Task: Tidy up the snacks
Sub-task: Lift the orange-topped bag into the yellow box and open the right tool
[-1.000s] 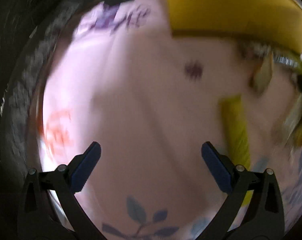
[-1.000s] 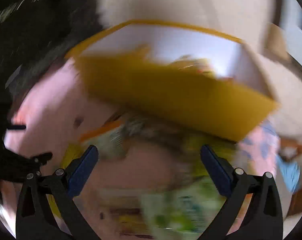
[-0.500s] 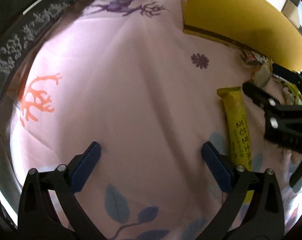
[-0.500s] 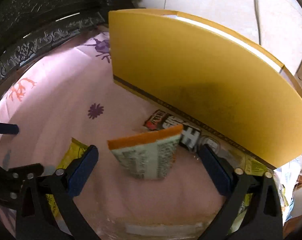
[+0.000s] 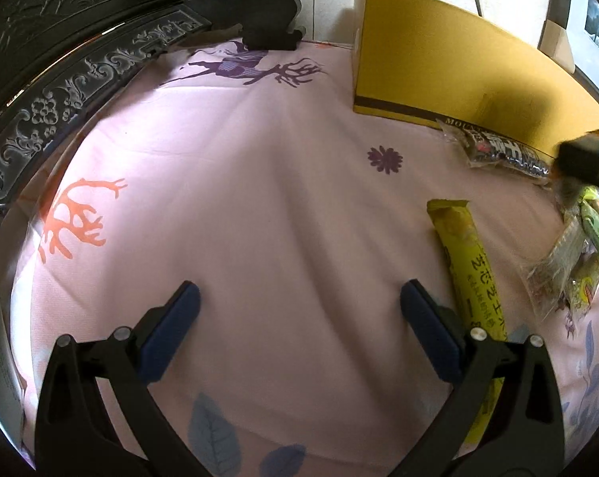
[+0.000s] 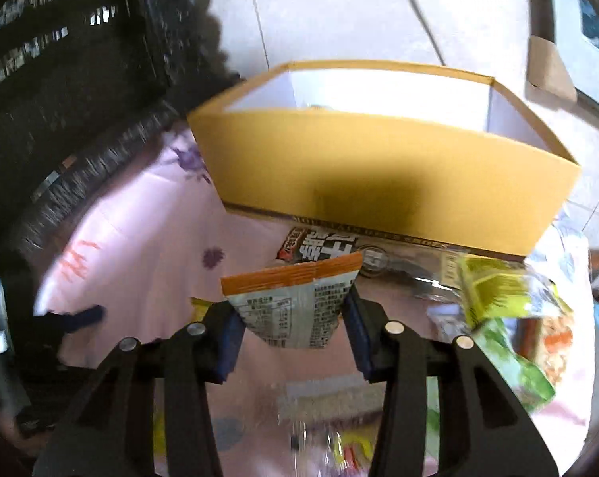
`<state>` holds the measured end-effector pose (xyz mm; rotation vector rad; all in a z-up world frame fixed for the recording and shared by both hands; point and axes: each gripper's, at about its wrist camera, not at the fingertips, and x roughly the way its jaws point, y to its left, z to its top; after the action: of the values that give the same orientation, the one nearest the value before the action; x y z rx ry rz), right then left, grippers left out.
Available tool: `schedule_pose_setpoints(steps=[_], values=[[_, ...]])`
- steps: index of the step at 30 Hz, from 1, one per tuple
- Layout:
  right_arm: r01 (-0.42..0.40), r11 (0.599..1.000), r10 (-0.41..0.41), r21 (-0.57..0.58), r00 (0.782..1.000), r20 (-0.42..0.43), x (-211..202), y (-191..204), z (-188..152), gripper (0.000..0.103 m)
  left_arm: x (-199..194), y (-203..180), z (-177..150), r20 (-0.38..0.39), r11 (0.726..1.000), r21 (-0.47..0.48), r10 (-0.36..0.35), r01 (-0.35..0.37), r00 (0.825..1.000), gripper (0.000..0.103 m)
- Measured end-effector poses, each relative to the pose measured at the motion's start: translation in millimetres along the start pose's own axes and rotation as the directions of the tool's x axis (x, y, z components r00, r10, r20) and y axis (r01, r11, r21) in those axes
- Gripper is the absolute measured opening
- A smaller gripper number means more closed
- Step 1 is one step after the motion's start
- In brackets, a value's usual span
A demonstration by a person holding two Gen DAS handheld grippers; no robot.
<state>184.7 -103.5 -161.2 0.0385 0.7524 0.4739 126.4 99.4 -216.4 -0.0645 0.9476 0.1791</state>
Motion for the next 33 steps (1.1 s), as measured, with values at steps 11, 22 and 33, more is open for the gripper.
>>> schedule_pose_setpoints(steps=[11, 22, 33], values=[[-0.036, 0.993, 0.015, 0.115, 0.984, 0.177, -34.7, -46.8, -0.7, 0.046, 3.1, -2.2, 1.6, 0.000, 1.000, 0.001, -0.001, 0.001, 1.000, 0.101], [0.064, 0.997, -0.081, 0.054, 0.899, 0.431, -35.8, -50.3, 87.8, 0.046, 4.0, -2.8, 1.7, 0.000, 1.000, 0.000, 0.000, 0.000, 1.000, 0.101], [0.045, 0.995, -0.072, 0.088, 0.942, 0.327, 25.1, -68.5, 90.1, 0.046, 4.7, -3.2, 1.5, 0.000, 1.000, -0.002, -0.001, 0.001, 1.000, 0.101]])
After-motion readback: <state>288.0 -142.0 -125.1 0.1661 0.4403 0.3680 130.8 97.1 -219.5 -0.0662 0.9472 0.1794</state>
